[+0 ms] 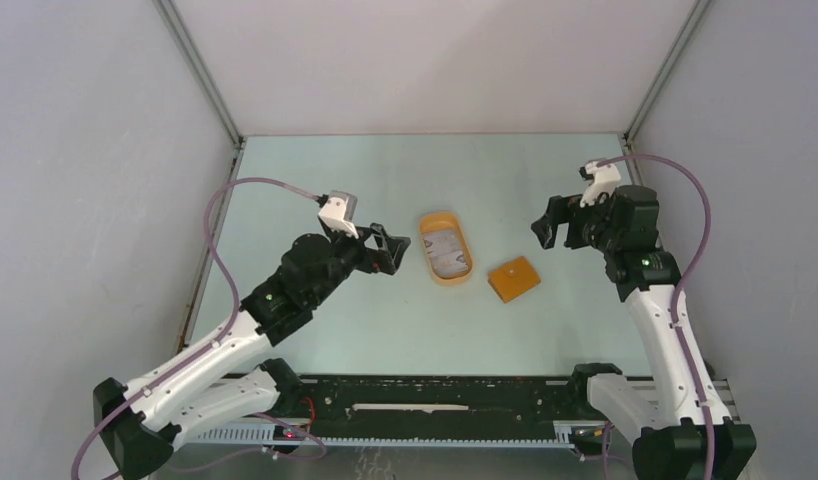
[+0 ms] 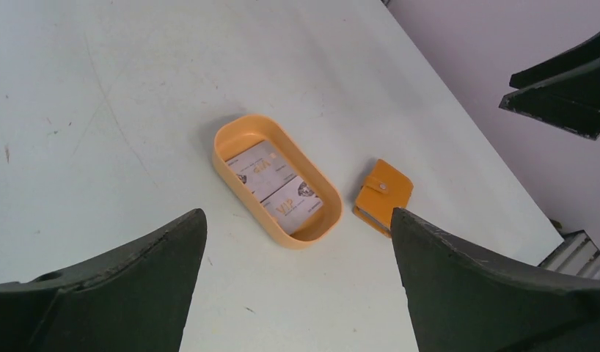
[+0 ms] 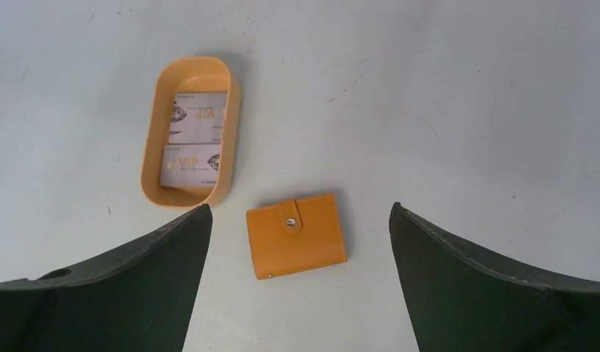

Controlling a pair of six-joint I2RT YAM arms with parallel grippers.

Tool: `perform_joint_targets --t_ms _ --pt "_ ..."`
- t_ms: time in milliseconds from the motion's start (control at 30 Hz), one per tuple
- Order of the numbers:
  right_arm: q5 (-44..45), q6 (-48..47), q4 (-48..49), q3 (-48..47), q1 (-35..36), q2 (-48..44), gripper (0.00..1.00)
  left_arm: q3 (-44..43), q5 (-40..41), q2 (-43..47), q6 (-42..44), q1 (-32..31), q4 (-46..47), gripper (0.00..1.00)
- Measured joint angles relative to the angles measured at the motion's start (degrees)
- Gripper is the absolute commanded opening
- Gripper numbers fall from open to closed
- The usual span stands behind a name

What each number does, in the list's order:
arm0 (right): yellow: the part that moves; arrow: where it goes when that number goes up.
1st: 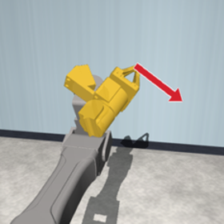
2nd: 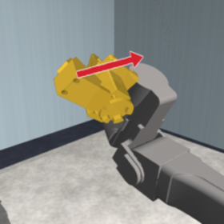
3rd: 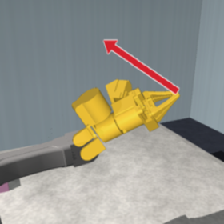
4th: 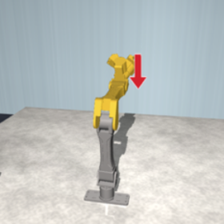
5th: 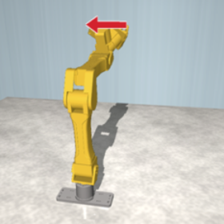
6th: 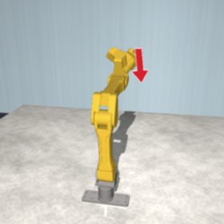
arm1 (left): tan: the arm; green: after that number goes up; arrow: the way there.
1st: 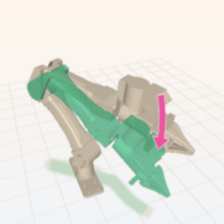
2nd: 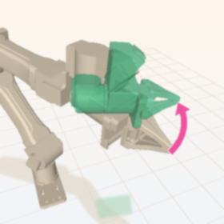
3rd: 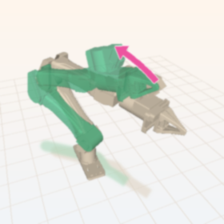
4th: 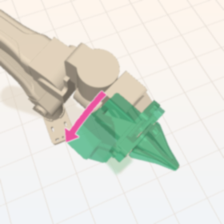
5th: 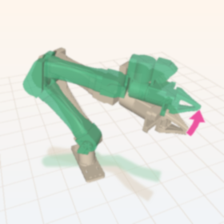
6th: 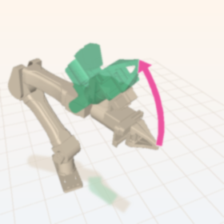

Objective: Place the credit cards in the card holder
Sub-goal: Move the card holder to the center of the board.

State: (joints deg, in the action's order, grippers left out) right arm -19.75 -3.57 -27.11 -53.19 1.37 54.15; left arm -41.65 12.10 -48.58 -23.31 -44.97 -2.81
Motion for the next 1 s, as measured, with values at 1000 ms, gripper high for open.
perform_joint_targets --t_ms 1000 --pt "-18.43 -85.02 -26.99 -12.13 4.33 36.70 0.83 28.50 -8.59 2.78 2.47 0.00 27.41 0.94"
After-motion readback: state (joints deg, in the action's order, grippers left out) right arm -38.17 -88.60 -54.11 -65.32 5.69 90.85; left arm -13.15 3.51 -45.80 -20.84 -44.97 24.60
